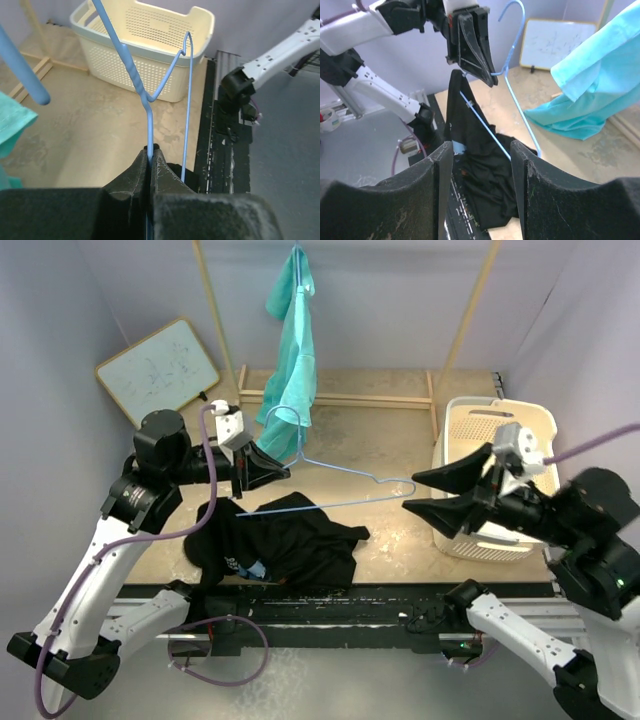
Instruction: Remove the t-shirt from the hanger
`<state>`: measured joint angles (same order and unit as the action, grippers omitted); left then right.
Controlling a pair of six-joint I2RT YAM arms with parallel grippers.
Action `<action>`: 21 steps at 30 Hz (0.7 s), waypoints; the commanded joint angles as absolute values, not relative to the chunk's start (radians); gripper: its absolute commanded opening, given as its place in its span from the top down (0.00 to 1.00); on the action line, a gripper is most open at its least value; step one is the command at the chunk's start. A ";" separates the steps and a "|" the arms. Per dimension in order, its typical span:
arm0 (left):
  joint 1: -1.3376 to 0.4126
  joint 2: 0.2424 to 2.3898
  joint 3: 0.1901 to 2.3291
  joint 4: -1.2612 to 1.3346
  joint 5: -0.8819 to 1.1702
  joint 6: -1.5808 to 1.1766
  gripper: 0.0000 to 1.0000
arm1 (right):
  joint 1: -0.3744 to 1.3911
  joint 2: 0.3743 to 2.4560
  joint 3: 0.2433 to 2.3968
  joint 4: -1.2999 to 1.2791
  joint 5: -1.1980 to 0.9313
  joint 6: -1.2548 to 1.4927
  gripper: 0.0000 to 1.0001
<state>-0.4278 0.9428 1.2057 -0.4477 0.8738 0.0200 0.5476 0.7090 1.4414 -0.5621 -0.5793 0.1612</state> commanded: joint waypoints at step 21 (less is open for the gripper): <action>-0.430 0.904 1.168 -0.101 1.067 -0.158 1.00 | 0.543 0.894 1.358 -0.586 -0.714 0.129 1.00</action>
<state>-0.4278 0.9150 1.1793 -0.1764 1.0843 -0.1310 0.5476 0.8814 1.3628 -0.5800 -0.7040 0.1284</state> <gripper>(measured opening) 0.020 0.123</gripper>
